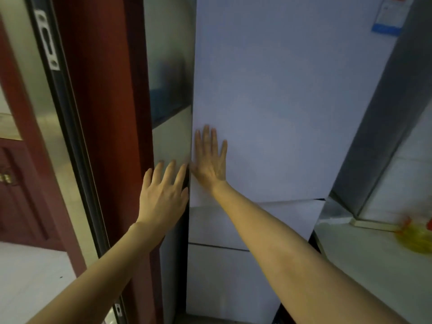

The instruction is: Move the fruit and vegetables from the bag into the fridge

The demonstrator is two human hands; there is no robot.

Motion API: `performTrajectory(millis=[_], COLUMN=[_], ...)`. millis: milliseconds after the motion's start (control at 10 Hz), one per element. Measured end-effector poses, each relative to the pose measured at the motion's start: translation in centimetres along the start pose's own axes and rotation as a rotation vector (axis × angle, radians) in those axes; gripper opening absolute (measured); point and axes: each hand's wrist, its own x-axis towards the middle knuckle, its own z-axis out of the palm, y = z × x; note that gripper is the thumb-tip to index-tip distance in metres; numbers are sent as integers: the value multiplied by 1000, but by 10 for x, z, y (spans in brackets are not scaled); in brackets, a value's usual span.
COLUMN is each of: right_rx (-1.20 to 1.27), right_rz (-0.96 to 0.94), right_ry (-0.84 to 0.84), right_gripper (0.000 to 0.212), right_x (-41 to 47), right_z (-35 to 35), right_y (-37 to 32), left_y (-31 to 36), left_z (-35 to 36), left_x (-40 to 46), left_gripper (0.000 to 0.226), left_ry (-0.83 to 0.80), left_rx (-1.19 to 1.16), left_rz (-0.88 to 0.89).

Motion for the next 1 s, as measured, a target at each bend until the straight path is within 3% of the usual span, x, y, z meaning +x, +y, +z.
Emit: performTrajectory(millis=[300,500,700,1000], right_rx=[-210,-234,-205,-111], right_rz=[-178,-243,-298,-281], right_ry=[24,72,160,-12], right_gripper=[80,77,84,57], right_x=[68,105,108,55], right_z=[41,70,82,39], right_y=[53,83,90,91], left_y=[2,3,12,5], left_z=[46,101,115,121], left_x=[72,118,134,97], left_gripper=[50,57,55,52], left_ry=[-4,-156,-51,-193], left_rx=[41,85,71,3], left_rz=[26,-114,-91,-163])
